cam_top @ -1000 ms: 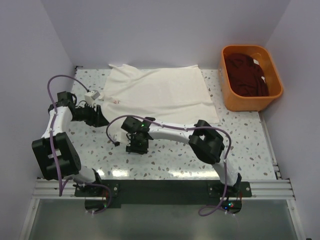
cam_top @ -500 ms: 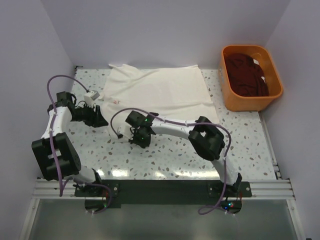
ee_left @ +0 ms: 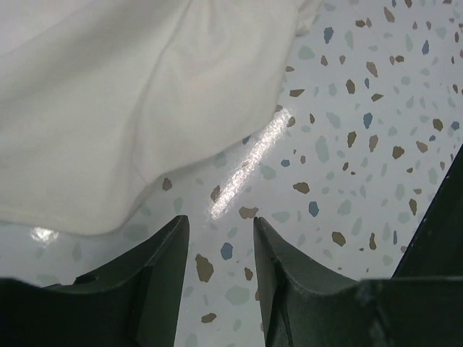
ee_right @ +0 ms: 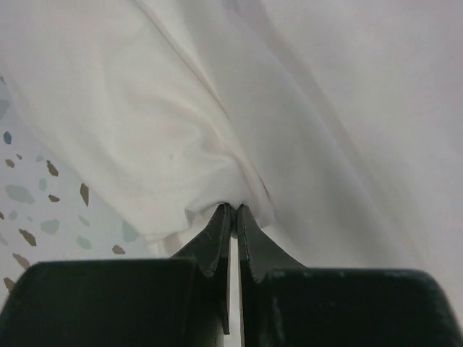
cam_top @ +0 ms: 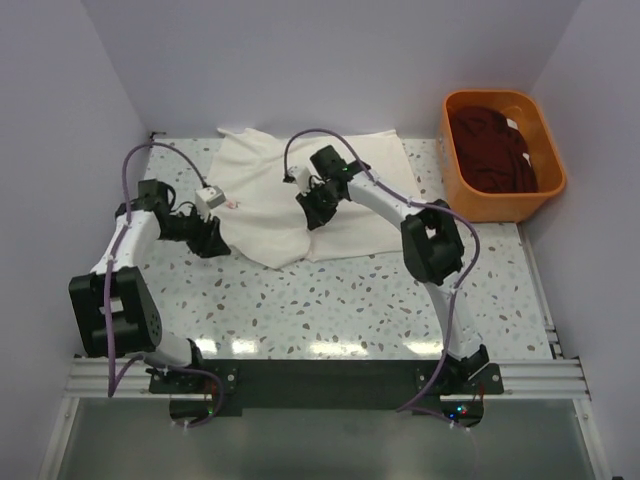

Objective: Fold and stack the t-shirts
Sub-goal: Flatten the tshirt out

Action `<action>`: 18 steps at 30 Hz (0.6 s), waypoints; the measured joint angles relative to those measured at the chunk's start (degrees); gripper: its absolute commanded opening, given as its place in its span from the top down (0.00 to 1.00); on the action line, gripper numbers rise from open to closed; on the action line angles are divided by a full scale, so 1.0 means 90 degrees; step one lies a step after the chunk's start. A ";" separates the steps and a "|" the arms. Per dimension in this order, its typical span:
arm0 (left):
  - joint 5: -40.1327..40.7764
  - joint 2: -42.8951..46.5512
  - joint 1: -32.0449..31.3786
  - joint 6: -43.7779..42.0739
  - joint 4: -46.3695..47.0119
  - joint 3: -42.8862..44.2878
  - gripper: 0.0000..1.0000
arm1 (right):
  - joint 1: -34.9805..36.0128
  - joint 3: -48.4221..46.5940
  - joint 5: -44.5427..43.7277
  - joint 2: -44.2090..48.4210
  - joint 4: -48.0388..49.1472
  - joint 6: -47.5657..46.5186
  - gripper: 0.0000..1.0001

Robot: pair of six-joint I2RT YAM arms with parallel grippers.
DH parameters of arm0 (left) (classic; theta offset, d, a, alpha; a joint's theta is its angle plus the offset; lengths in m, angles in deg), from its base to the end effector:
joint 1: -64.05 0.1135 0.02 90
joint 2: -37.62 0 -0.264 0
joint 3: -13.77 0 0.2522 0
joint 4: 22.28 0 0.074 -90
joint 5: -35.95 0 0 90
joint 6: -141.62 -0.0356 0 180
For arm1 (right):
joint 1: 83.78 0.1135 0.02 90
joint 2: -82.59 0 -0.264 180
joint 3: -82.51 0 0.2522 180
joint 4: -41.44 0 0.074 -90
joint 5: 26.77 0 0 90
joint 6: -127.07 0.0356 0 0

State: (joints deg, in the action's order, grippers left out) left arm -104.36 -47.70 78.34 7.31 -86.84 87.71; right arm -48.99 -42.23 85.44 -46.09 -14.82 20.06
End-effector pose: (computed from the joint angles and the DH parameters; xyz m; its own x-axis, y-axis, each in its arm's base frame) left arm 0.2676 0.0399 0.2330 -0.6562 0.2932 -0.6953 0.6735 0.6431 -0.3644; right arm 0.3945 0.2905 0.2094 -0.4818 -0.6645 -0.5712 -0.8611 0.4797 0.1683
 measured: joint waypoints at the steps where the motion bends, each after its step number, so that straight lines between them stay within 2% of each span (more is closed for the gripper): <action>1: 0.0044 0.0017 -0.0255 -0.0109 0.0070 -0.0032 0.54 | 0.0002 -0.0063 0.0002 -0.0206 0.0017 0.0063 1.00; 4: 0.0112 0.0119 -0.0811 -0.0357 0.0274 -0.0185 0.54 | 0.0007 -0.0087 0.0000 -0.0670 0.0012 0.0206 1.00; 10: 0.0328 0.0197 -0.1846 -0.0852 0.0889 -0.0539 0.56 | -0.0034 -0.0141 0.0075 -0.0748 0.0083 0.0517 1.00; 13: 0.0568 0.0211 -0.2305 -0.0954 0.1525 -0.0826 0.50 | -0.0046 -0.0194 0.0027 -0.0780 0.0083 0.0656 1.00; 18: 0.0957 0.0289 -0.2727 -0.1598 0.2414 -0.1309 0.46 | -0.0073 -0.0250 -0.0022 -0.0816 0.0085 0.0801 1.00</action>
State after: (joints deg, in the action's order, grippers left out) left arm -95.75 -45.10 53.79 -7.07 -65.12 75.93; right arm -49.65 -44.48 85.25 -53.43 -14.06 27.27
